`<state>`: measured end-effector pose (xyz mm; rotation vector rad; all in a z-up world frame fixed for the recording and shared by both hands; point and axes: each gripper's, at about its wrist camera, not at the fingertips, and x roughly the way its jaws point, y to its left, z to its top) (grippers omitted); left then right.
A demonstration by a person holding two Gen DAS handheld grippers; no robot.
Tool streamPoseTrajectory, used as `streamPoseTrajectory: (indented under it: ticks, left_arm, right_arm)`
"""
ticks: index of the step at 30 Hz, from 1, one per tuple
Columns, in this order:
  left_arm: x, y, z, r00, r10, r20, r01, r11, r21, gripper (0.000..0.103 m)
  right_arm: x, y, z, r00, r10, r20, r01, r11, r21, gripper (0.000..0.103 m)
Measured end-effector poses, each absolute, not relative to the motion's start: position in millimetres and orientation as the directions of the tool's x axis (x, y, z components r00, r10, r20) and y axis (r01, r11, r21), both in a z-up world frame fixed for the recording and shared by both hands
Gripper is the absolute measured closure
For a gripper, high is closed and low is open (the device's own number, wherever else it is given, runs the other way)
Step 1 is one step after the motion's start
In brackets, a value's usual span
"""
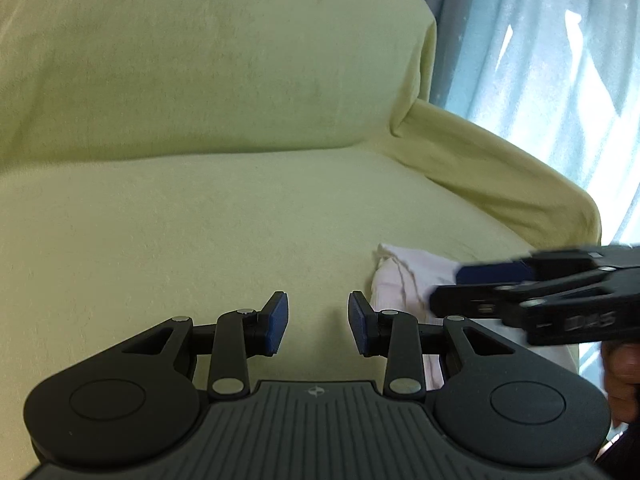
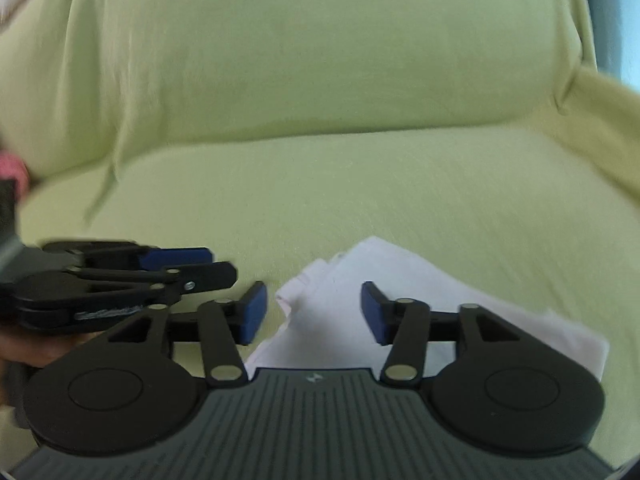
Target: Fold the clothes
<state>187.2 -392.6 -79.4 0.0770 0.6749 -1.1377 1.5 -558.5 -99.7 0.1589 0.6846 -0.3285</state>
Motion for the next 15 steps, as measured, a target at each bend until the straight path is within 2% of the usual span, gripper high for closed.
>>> streamPoseTrajectory:
  ticks: [2, 4, 5, 10, 14, 15]
  left_arm:
    - [188, -399, -80, 0.214, -0.818, -0.534, 0.865, 0.413, -0.286, 0.067]
    - [189, -405, -81, 0.181, -0.825, -0.536, 0.874, 0.385, -0.297, 0.067]
    - [190, -408, -82, 0.165, -0.828, -0.536, 0.878, 0.372, -0.303, 0.067]
    - [193, -423, -84, 0.083, -0.839, -0.538, 0.894, 0.302, -0.332, 0.066]
    - [196, -437, -89, 0.002, -0.845, -0.535, 0.885, 0.251, -0.393, 0.067]
    - [196, -440, -90, -0.006, -0.844, -0.537, 0.884, 0.246, -0.397, 0.072]
  right_arm:
    - [12, -554, -109, 0.693, -0.293, -0.658, 0.354, 0.934, -0.043, 0.055]
    - [11, -556, -113, 0.707, -0.311, -0.635, 0.366, 0.929, -0.047, 0.091]
    - [5, -559, -114, 0.726, -0.308, -0.615, 0.375, 0.927, -0.022, 0.096]
    - [-41, -597, -121, 0.823, -0.224, -0.522, 0.417, 0.862, 0.289, 0.098]
    - [-53, -610, -129, 0.843, -0.192, -0.502, 0.405, 0.841, 0.358, 0.098]
    - [-54, -611, -129, 0.848, -0.185, -0.497, 0.399, 0.840, 0.367, 0.098]
